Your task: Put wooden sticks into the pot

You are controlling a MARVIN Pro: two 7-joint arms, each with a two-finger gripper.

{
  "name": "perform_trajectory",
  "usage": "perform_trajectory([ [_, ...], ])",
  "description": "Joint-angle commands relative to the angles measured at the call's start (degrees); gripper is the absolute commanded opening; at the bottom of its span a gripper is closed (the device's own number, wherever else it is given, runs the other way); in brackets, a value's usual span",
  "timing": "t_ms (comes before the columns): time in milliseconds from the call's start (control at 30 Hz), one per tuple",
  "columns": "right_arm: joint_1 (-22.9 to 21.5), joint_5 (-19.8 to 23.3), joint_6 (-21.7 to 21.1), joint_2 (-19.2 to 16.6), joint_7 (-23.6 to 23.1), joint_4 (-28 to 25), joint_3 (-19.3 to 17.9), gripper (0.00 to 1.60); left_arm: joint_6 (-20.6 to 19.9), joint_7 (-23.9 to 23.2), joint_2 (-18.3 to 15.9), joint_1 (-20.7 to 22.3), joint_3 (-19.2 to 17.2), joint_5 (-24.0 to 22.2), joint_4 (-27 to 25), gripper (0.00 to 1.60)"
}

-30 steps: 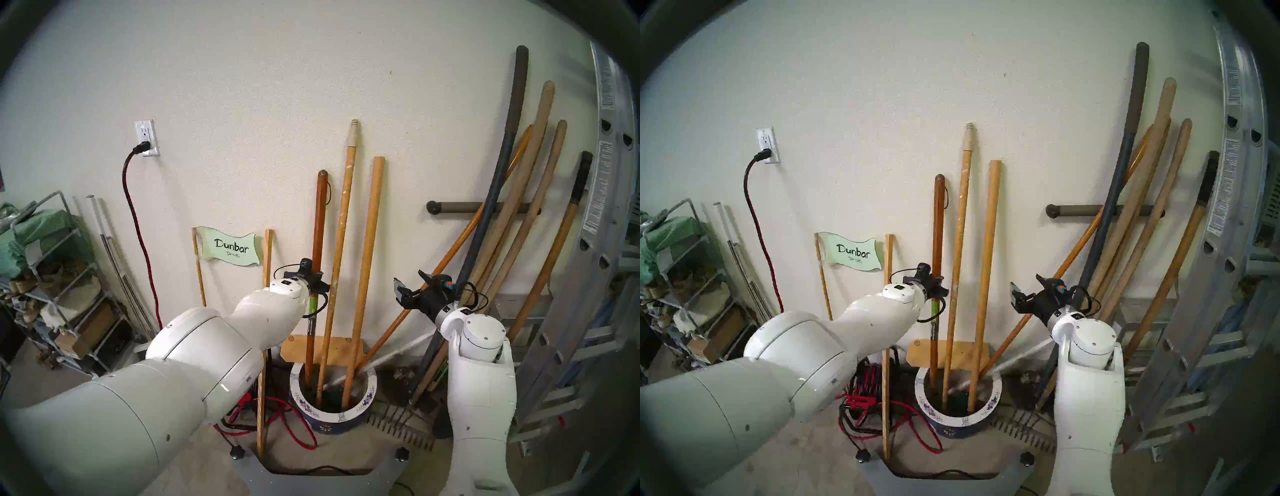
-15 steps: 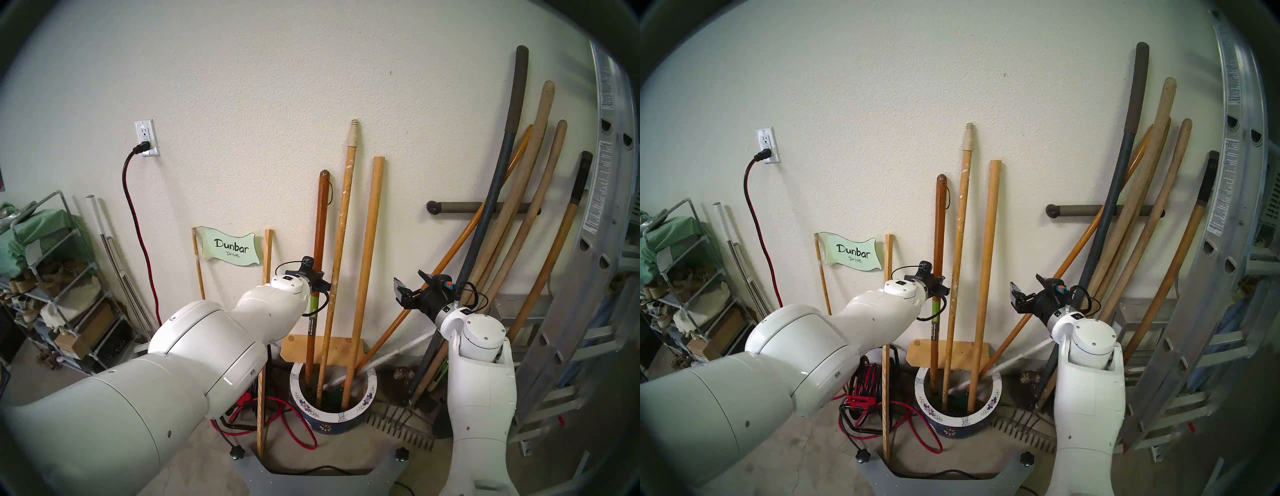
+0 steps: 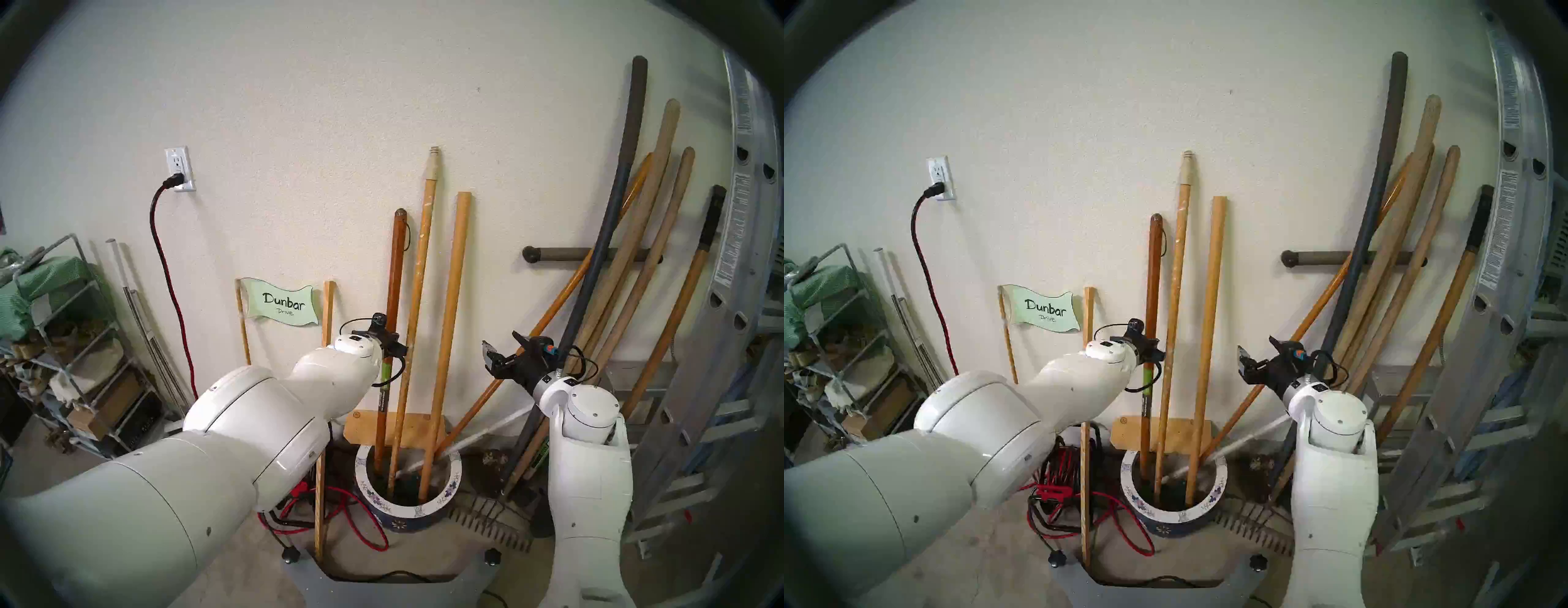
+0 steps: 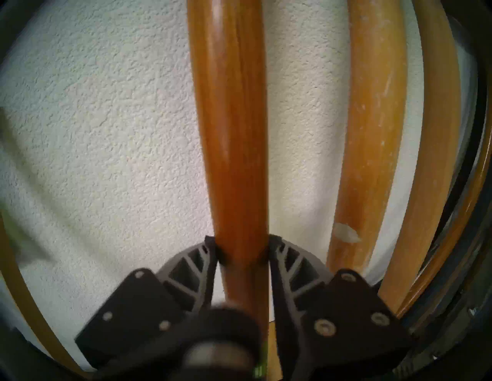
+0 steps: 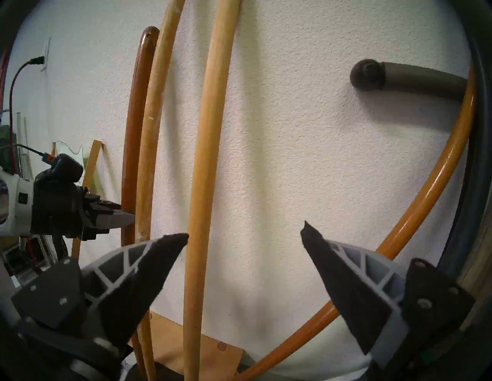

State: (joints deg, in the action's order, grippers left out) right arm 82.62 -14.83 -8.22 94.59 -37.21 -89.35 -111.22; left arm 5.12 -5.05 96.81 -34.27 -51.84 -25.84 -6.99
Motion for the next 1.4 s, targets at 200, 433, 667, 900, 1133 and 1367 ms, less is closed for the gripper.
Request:
perform_trajectory([
  [200, -0.08, 0.02, 0.08, 0.07, -0.06, -0.18, 0.15, 1.6, 0.31, 0.11, 0.26, 0.64, -0.02, -0.01, -0.44, 1.22],
  [433, -0.08, 0.02, 0.08, 0.07, -0.06, -0.18, 0.15, 1.6, 0.3, 0.33, 0.52, 0.74, -0.01, 0.0, -0.4, 1.6],
  [667, -0.08, 0.02, 0.08, 0.07, -0.06, -0.17, 0.15, 1.6, 0.33, 0.5, 0.59, 0.84, -0.04, -0.04, -0.3, 1.6],
  [900, -0.08, 0.02, 0.08, 0.07, -0.06, -0.18, 0.15, 1.6, 0.44, 0.81, 0.26, 0.94, -0.1, -0.07, -0.13, 1.6],
  [1133, -0.07, 0.02, 0.08, 0.07, -0.06, -0.18, 0.15, 1.6, 0.88, 0.62, -0.46, 1.07, -0.4, -0.3, -0.16, 1.6],
  [1367, -0.07, 0.02, 0.09, 0.07, -0.06, -0.2, 0.15, 1.6, 1.87, 0.99, -0.61, 0.79, -0.82, -0.59, -0.26, 1.59],
])
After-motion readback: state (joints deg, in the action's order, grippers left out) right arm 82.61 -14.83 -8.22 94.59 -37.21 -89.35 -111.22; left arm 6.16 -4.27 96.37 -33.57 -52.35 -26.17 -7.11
